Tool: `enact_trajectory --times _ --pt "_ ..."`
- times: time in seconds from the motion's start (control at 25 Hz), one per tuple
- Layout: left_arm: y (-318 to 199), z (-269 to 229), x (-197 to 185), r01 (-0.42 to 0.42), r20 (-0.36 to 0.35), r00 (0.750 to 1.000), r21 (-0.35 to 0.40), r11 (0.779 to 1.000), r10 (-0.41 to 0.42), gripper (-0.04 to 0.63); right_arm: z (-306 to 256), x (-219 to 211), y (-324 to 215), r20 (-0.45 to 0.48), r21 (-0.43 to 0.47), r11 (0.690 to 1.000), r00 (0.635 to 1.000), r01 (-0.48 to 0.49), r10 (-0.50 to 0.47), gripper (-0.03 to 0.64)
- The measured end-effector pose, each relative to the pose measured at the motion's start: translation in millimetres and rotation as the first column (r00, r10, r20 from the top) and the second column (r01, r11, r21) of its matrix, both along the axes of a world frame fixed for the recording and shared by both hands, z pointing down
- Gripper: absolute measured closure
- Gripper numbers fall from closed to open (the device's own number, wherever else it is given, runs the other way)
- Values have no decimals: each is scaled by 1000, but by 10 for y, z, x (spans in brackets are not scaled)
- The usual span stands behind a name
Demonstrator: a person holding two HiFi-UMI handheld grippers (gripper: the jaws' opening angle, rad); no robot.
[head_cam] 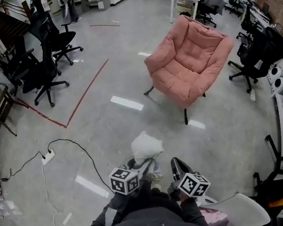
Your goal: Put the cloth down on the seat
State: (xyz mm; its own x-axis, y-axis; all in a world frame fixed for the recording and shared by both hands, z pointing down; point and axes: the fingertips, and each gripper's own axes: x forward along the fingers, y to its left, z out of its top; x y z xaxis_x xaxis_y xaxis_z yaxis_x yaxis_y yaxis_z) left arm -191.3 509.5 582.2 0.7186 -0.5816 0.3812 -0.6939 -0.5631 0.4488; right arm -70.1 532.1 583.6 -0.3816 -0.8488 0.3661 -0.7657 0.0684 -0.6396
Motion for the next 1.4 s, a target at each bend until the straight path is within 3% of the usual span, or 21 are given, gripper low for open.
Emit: enact_trajectory --times 0.44,0.84,1.4 --pt "-911 25 -25 10 3 1000 -19 1000 -10 425 43 -4 -895 3 -29 1000 1000 -1 1 604" --pt "-2036 -125 -153 -4 10 1000 40 999 3 423 -56 -188 -2018 17 12 1000 1000 -17 17 604" --pt "-2800 -149 -265 -29 -9 1000 49 998 29 423 -64 -320 -2785 -12 6 999 999 -47 47 604"
